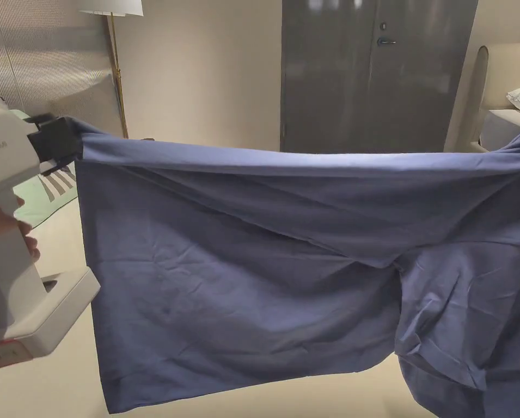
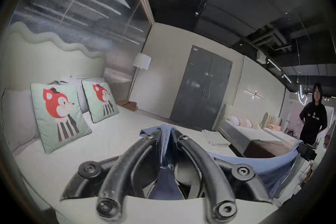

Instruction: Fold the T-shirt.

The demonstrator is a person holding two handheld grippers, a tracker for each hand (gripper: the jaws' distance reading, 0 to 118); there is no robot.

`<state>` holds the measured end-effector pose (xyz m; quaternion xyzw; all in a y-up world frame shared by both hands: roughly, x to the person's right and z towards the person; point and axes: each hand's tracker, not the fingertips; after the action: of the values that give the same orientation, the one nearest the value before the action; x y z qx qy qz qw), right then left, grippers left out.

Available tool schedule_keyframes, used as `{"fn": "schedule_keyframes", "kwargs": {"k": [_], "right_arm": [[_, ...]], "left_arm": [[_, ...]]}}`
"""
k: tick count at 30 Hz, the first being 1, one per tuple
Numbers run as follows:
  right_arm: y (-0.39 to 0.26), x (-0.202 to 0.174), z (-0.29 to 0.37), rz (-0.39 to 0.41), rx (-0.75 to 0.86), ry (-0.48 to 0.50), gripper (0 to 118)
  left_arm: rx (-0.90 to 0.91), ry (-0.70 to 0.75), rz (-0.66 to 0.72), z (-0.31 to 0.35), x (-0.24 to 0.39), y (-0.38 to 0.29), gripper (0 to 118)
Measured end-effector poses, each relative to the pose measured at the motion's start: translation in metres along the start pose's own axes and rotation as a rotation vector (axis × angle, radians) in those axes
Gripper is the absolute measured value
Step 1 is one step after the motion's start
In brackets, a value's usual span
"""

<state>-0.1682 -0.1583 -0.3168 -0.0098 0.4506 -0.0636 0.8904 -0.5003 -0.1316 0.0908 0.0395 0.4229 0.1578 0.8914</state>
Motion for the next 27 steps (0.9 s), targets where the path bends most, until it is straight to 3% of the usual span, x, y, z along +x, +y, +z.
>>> {"fn": "schedule_keyframes", "kwargs": {"k": [19, 27], "right_arm": [[-0.009, -0.006, -0.213, 0.08, -0.027, -0.022, 7], [-0.049, -0.004, -0.242, 0.12, -0.121, -0.033, 7]], "left_arm": [[0.053, 0.035, -0.081, -0.216, -0.007, 0.019, 6], [-0.027, 0.064, -0.048, -0.266, -0.031, -0.022, 6]]}}
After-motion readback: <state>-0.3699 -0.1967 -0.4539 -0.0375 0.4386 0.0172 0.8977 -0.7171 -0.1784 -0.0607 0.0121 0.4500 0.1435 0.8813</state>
